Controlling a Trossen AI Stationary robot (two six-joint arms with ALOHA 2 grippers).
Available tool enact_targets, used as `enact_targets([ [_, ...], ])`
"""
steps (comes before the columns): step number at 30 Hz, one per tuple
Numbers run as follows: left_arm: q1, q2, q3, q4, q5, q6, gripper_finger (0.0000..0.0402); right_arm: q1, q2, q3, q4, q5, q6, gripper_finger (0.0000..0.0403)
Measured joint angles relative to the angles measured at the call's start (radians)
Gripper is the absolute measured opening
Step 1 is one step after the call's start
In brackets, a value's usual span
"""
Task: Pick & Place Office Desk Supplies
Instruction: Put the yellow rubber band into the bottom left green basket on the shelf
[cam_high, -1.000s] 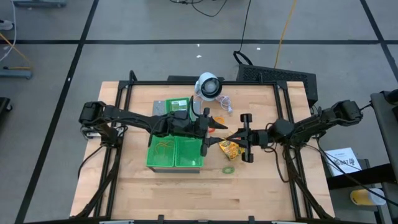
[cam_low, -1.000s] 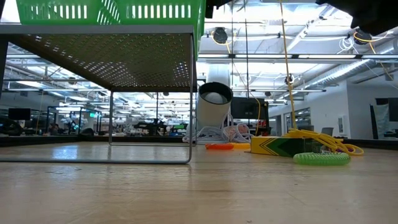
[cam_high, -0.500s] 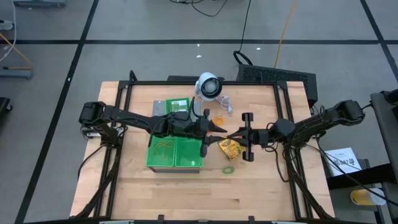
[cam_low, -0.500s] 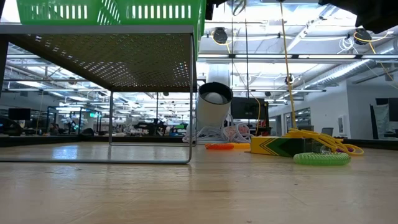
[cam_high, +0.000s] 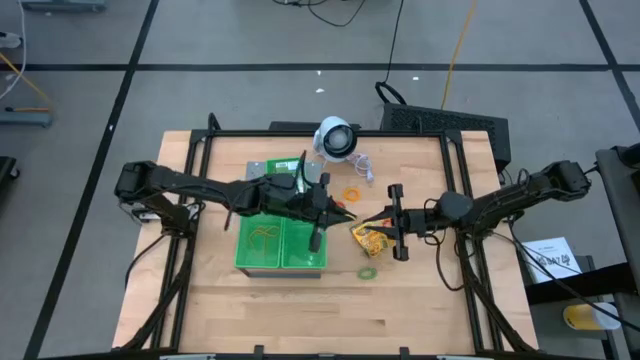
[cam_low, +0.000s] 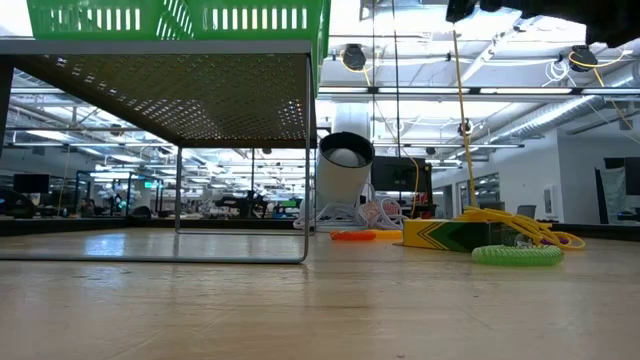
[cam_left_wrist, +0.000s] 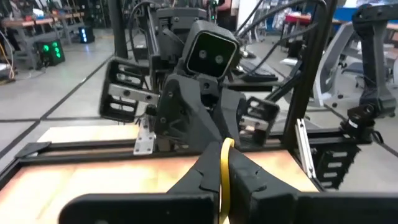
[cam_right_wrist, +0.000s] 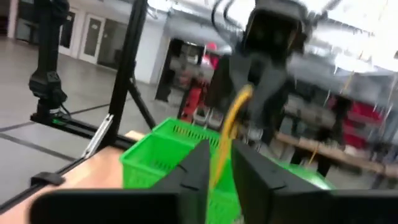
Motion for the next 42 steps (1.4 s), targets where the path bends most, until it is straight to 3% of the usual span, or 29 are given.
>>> enact_targets([
  [6,-0.005,-0.132,0.0,-0.201,-0.017,0.001,0.0005,0.008,-0.129,0.0,-0.275,0.143,0.121,0.0136],
  [9,-0.021,-0.217,0.0,-0.336,-0.036,-0.032,0.0006,0.006,-0.209,0.0,-0.443,0.154,0.176,0.016],
  [18,-0.138,-0.462,0.0,-0.648,-0.321,-0.249,0.0007,0.006,-0.382,-0.001,-0.816,0.152,0.352,0.0163],
  [22,-0.211,-0.534,0.0,-0.753,-0.365,-0.355,0.0004,0.006,-0.392,-0.016,-0.835,0.148,0.378,0.0156],
  [27,-0.28,-0.568,0.0,-0.915,-0.403,-0.493,0.0006,0.006,-0.392,-0.08,-0.733,0.148,0.346,0.015],
  [31,-0.322,-0.552,0.0,-0.989,-0.478,-0.587,0.0007,0.006,-0.393,-0.101,-0.681,0.148,0.324,0.015],
  [42,-0.373,-0.463,-0.001,-1.08,-0.481,-0.682,0.0017,0.006,-0.401,-0.101,-0.682,0.148,0.325,0.015],
])
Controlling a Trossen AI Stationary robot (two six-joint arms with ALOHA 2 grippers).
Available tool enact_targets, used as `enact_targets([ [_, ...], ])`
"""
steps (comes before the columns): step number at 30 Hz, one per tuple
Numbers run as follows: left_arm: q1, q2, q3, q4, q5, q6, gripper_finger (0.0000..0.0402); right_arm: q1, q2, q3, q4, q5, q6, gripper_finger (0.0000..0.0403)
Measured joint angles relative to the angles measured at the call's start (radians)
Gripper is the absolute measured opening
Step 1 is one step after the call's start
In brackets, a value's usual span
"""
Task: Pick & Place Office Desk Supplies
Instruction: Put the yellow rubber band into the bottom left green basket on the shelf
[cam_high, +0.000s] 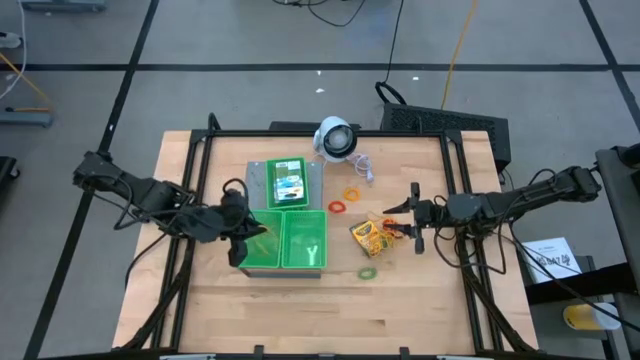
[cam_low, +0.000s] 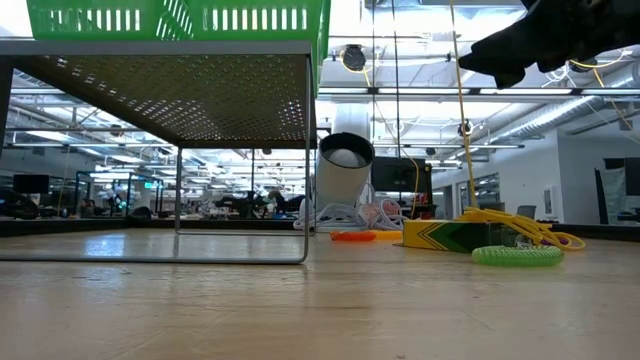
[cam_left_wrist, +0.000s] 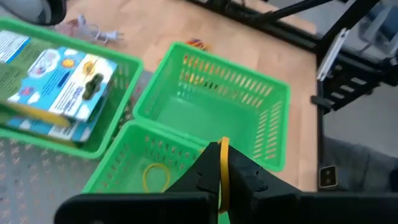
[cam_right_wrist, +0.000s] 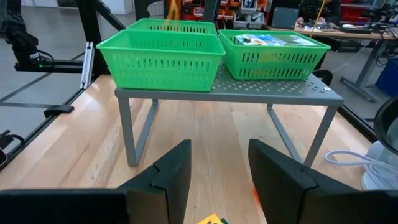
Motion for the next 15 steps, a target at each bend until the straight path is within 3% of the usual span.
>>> enact_targets([
  [9,-0.012,0.0,0.0,0.004,0.028,-0.005,0.0016,0.0,0.0,0.0,0.0,0.0,0.0,0.0147],
  [15,-0.012,0.001,0.0,-0.017,0.028,-0.024,0.0076,0.0,0.0,0.0,0.0,-0.003,0.001,0.0147],
])
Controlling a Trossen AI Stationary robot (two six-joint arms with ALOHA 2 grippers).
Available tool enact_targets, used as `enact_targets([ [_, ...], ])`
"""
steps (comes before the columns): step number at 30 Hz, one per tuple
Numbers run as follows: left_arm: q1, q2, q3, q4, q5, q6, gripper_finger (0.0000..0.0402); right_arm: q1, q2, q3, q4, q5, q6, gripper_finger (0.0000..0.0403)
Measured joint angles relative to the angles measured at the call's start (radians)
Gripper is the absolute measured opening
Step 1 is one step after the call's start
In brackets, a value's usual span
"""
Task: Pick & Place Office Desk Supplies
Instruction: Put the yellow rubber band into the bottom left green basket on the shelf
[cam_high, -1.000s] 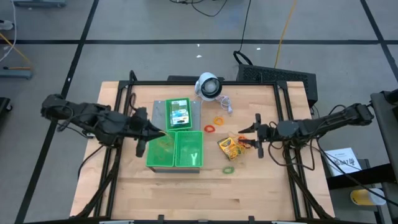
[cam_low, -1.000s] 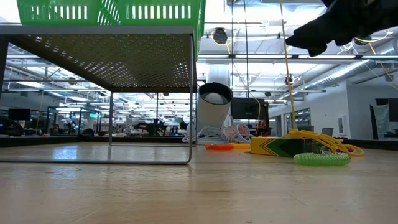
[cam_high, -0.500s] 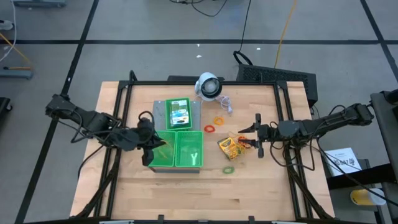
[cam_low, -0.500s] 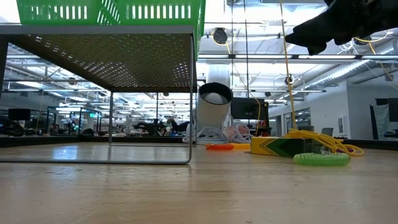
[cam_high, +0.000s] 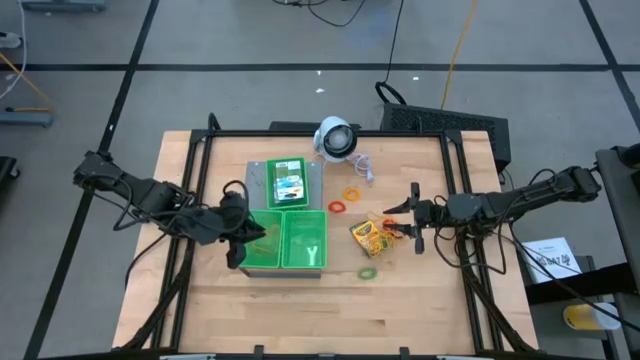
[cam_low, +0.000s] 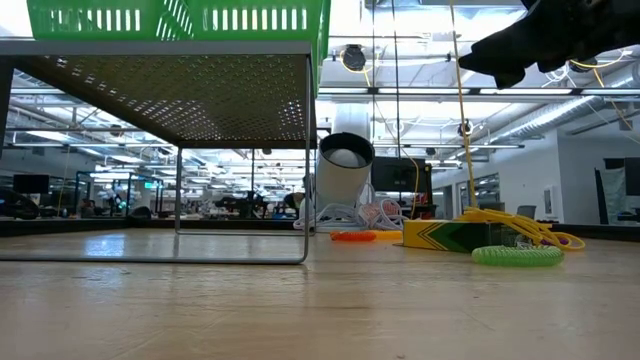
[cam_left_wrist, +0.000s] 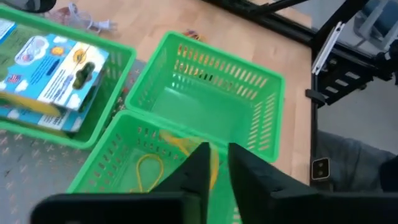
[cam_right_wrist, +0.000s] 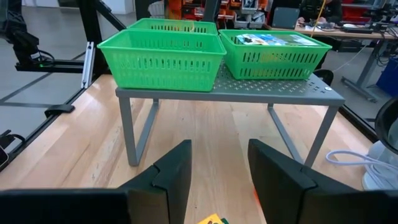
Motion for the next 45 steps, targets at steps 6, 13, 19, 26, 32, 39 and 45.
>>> enact_targets([
  [6,0.001,0.0,0.0,-0.063,-0.003,-0.036,0.0164,0.0,0.0,0.0,0.0,0.0,0.011,0.0146],
  [13,-0.006,-0.032,0.0,0.049,-0.055,0.132,0.0218,0.0,0.0,0.0,0.0,0.0,0.011,0.0144],
  [19,-0.007,-0.071,0.0,0.065,-0.121,0.361,0.0229,0.0,-0.045,0.0,0.002,0.003,0.02,0.0144],
  [26,0.014,-0.179,-0.161,0.241,-0.313,0.416,0.023,0.0,-0.104,0.0,-0.036,0.003,0.051,0.0144],
  [32,0.061,-0.395,-0.452,0.537,-0.226,0.509,0.023,0.0,-0.106,0.0,-0.044,0.003,0.057,0.014],
  [39,0.187,-0.608,-0.697,0.784,-0.066,0.569,0.023,0.0,-0.104,0.0,-0.042,0.003,0.218,0.0139],
  [45,0.317,-0.686,-0.787,0.837,0.134,0.561,0.023,0.0,-0.103,0.0,-0.085,0.002,0.205,0.0139],
])
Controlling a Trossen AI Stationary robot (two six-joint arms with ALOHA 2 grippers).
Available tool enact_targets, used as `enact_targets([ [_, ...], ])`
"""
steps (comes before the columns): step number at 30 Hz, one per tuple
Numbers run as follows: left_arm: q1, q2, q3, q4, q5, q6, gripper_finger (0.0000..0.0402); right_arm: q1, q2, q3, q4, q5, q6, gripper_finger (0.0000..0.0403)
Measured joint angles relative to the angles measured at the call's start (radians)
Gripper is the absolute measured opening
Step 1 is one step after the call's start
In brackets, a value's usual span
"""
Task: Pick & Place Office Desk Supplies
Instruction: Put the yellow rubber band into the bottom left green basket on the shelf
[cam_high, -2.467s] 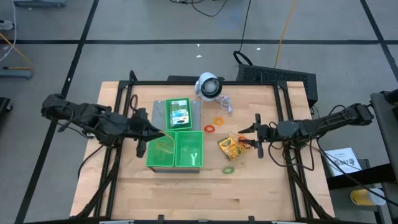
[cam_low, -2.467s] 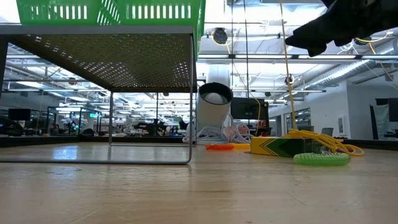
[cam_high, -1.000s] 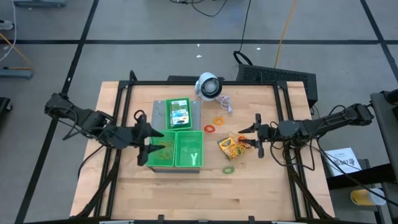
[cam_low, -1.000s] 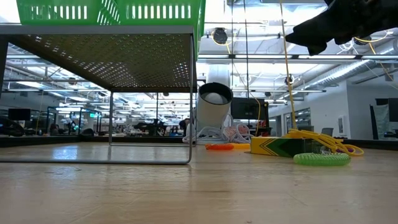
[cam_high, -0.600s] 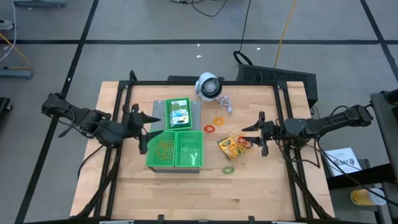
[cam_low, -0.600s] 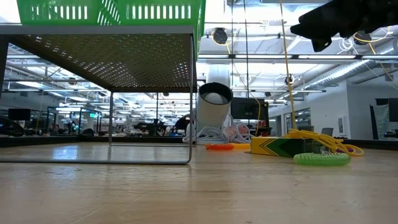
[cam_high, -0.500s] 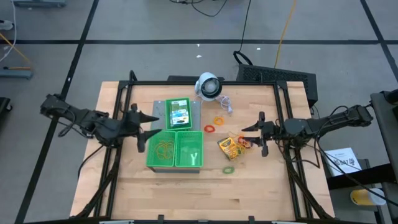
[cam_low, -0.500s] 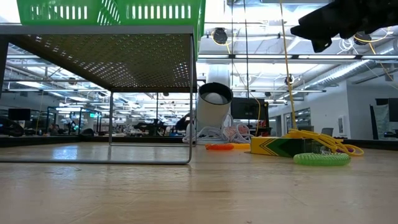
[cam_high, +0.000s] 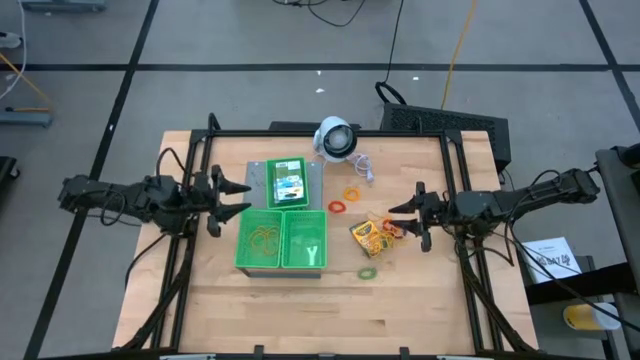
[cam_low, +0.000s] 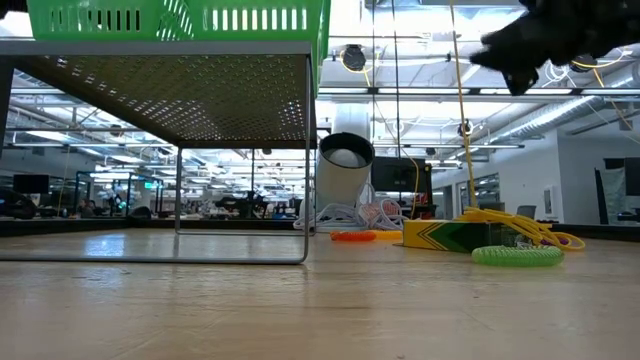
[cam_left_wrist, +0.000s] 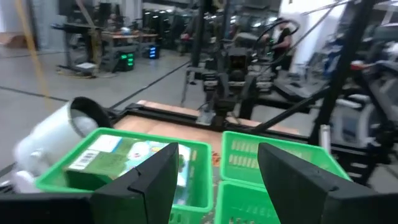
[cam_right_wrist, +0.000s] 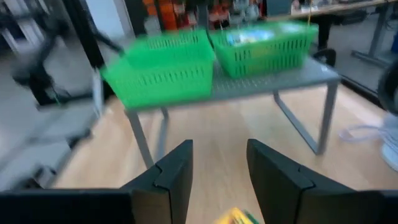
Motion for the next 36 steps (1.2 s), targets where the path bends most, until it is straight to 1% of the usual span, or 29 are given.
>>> enact_targets([
  [3,0.064,-0.003,-0.027,0.012,0.094,-0.004,0.023,0.0,0.026,0.0,-0.096,0.03,-0.014,0.0143],
  [8,0.174,-0.002,-0.058,0.006,0.168,-0.045,0.023,0.0,0.126,0.0,-0.334,0.137,0.113,0.0173],
  [10,0.209,-0.001,-0.064,0.007,0.206,-0.066,0.023,0.0,0.169,0.0,-0.421,0.132,0.178,0.0184],
  [12,0.23,-0.001,-0.067,0.015,0.232,-0.08,0.023,0.001,0.204,0.0,-0.469,0.118,0.242,0.0192],
  [15,0.243,-0.001,-0.067,0.026,0.228,-0.077,0.023,0.001,0.248,0.0,-0.497,0.083,0.315,0.0196],
  [19,0.245,-0.001,-0.067,0.027,0.175,-0.069,0.023,0.002,0.304,0.0,-0.502,0.077,0.362,0.019],
  [22,0.245,-0.001,-0.067,0.027,0.159,-0.069,0.023,0.002,0.342,-0.016,-0.478,0.073,0.394,0.0182],
  [25,0.245,-0.001,-0.067,0.026,0.159,-0.072,0.023,0.002,0.365,-0.054,-0.42,0.022,0.429,0.0176],
  [29,0.245,-0.001,-0.067,0.026,0.158,-0.063,0.023,0.002,0.373,-0.096,-0.348,0.004,0.46,0.0168],
  [33,0.245,-0.001,-0.067,0.026,0.133,-0.047,0.023,0.002,0.372,-0.124,-0.302,0.001,0.498,0.0159],
  [36,0.245,-0.001,-0.067,0.026,0.113,-0.047,0.023,0.002,0.372,-0.135,-0.277,0.001,0.498,0.0146],
])
